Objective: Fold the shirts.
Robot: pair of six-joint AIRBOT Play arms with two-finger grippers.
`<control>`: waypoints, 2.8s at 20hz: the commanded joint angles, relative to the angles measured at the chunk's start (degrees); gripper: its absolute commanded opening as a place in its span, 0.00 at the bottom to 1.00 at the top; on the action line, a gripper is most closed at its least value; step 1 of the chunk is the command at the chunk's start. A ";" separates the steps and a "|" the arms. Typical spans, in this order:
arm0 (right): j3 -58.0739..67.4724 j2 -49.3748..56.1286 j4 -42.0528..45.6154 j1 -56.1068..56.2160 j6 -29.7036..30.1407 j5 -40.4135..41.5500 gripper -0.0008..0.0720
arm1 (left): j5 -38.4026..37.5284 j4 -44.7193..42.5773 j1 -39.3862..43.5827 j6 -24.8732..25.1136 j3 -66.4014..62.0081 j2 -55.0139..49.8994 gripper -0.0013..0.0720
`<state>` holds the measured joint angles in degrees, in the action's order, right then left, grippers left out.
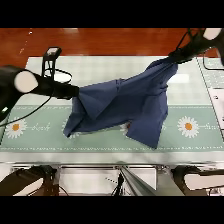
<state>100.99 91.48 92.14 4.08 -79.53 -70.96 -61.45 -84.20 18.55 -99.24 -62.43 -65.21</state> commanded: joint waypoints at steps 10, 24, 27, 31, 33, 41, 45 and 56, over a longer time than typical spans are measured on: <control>0.09 0.81 -1.44 -0.46 -0.28 -3.91 0.62 | -11.78 -0.15 -9.77 9.66 -6.14 -10.23 0.57; -30.47 -20.83 -24.24 -29.59 4.13 -4.74 0.69 | -21.22 18.78 -24.50 25.55 20.15 6.29 1.00; -32.98 -20.87 -26.86 -29.55 5.05 -4.04 0.69 | -19.10 18.99 -24.59 31.30 22.21 5.75 1.00; -33.16 -20.87 -27.76 -29.55 5.97 -3.41 0.69 | -14.36 20.35 -24.57 33.66 22.29 2.69 1.00; -33.16 -20.87 -27.74 -29.55 5.95 -3.67 0.69 | -14.38 23.43 -24.13 34.14 22.49 -1.25 1.00; -33.22 -20.81 -23.85 -29.57 6.34 -4.74 0.69 | -11.85 23.32 -21.05 35.80 22.71 -8.26 0.20; -40.02 -20.83 -23.06 -31.89 6.32 -5.40 0.69 | -11.10 23.34 -21.05 35.56 22.69 -8.26 0.04; -62.36 -20.81 -44.74 -29.92 11.26 12.28 0.84 | -11.17 23.39 -21.05 34.91 22.67 -8.26 0.04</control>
<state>42.37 70.65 54.30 -26.57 -69.04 -65.63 -72.66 -60.82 -2.50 -64.07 -39.75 -73.43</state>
